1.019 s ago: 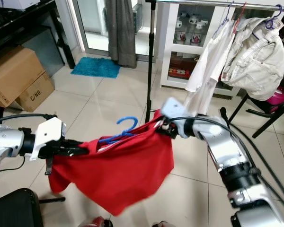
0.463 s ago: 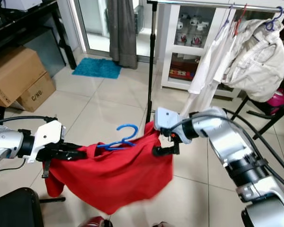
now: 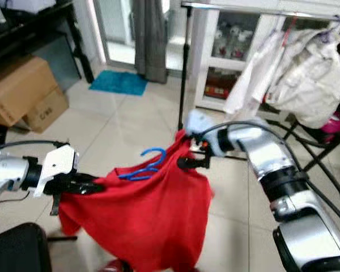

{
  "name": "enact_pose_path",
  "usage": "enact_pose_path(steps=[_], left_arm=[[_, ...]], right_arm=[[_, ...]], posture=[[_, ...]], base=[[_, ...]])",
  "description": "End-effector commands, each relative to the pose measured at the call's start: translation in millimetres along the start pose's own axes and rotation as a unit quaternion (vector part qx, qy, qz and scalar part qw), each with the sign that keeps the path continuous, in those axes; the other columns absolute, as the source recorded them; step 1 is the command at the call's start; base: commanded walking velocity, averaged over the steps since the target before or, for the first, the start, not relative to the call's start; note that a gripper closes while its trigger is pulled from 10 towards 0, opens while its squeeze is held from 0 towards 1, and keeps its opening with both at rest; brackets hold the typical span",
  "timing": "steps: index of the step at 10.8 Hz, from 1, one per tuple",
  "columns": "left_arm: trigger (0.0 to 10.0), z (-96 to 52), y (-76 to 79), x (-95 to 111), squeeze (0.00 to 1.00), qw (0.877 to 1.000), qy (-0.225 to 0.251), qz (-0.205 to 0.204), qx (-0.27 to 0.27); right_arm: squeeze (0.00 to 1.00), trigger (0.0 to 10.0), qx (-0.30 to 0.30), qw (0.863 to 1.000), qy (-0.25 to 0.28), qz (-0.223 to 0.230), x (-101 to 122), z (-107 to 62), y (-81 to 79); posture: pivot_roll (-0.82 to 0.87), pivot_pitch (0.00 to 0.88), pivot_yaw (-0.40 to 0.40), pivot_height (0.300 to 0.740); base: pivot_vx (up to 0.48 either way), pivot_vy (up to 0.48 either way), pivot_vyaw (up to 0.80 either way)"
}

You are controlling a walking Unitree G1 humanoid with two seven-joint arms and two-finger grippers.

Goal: Hang hanger

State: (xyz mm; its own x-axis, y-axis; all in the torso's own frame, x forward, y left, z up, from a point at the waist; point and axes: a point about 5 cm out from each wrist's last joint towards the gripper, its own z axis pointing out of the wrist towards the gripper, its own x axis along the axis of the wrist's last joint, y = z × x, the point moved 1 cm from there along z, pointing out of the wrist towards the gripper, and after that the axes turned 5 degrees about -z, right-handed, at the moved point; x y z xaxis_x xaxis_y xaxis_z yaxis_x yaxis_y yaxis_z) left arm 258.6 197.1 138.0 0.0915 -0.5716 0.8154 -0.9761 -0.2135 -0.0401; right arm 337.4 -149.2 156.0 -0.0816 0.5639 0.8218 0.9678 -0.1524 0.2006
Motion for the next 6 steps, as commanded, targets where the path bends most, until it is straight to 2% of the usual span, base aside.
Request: enact_pose_path(steps=[1,2,3,4,5,6], left_arm=[[0.0,-2.1,-0.2,2.0,0.00,1.000,-0.005,0.008,-0.003],[0.0,-2.9,-0.6,0.8,0.00,1.000,-0.008,0.007,-0.003],[0.0,-3.4,-0.1,0.6,0.00,1.000,-0.009,0.006,-0.006],[0.0,-2.1,1.1,5.5,0.00,1.000,0.010,0.005,-0.013],[0.0,-1.5,1.3,7.6,0.00,1.000,0.020,0.003,-0.015],[0.0,-3.1,0.4,4.8,0.00,1.000,0.016,-0.002,-0.010]], right_arm=[[1.00,10.0,-0.010,1.000,0.017,0.002,3.4,-10.9,4.6],[1.00,10.0,-0.026,1.000,-0.005,-0.006,-3.3,-15.5,8.2],[1.00,10.0,-0.067,0.994,-0.071,-0.038,-18.8,-18.2,16.1],[1.00,10.0,-0.089,0.992,-0.081,-0.044,-25.0,-14.9,19.2],[1.00,10.0,-0.071,0.995,-0.058,-0.033,-21.9,-13.2,16.0],[1.00,10.0,0.004,1.000,-0.014,-0.018,-13.5,-16.8,4.9]], posture=[[0.00,0.021,-0.001,0.740],[-0.01,0.021,0.002,0.740],[-0.01,0.021,0.005,0.740],[-0.01,0.021,0.009,0.740],[-0.01,0.021,0.010,0.740],[-0.01,0.021,0.010,0.740]], base=[[0.000,0.000,0.00],[0.000,0.000,0.00],[0.000,0.000,0.00],[0.000,0.000,0.00],[0.000,0.000,0.00],[0.000,0.000,0.00]])
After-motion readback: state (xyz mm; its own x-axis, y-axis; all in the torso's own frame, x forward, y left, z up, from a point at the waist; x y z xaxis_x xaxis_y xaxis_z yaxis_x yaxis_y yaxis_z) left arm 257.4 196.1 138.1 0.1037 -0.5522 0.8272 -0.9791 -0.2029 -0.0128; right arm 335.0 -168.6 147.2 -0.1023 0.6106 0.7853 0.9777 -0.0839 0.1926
